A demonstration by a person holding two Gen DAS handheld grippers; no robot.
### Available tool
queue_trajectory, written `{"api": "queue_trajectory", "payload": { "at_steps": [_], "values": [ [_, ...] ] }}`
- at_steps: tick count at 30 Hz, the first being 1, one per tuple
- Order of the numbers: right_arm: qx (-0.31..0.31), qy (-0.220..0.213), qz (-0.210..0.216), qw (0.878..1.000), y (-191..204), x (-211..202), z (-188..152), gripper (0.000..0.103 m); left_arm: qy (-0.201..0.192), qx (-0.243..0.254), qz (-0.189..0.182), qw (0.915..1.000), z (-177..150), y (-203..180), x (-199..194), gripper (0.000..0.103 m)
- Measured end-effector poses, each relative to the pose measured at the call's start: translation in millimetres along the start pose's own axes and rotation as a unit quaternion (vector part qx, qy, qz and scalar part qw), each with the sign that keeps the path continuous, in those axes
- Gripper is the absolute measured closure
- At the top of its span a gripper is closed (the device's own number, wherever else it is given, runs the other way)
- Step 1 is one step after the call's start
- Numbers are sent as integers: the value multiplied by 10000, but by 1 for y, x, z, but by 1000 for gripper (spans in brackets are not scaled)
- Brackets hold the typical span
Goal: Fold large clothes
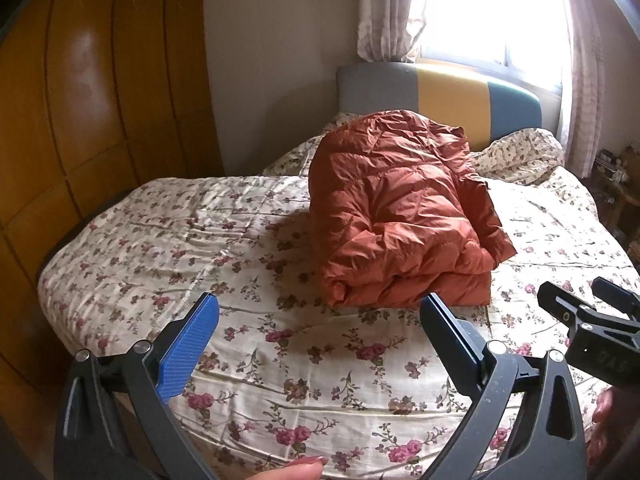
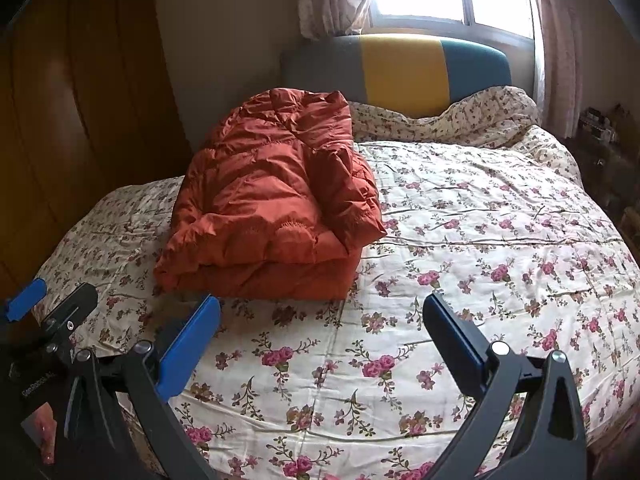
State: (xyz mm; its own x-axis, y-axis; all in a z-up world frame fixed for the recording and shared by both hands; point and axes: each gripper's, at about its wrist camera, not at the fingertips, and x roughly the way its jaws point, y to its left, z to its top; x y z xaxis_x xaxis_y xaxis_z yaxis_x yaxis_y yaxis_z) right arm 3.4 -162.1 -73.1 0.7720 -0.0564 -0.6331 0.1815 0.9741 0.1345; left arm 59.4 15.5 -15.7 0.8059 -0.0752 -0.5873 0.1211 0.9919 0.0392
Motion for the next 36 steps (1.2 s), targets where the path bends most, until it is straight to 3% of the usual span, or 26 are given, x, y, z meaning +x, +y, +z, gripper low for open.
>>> {"api": "queue_trajectory", "payload": {
  "at_steps": [36],
  "values": [
    [52,193,50,9998,-5,9,-5,2,95,81,-121,9998,-4,-7,7,3]
  ]
}}
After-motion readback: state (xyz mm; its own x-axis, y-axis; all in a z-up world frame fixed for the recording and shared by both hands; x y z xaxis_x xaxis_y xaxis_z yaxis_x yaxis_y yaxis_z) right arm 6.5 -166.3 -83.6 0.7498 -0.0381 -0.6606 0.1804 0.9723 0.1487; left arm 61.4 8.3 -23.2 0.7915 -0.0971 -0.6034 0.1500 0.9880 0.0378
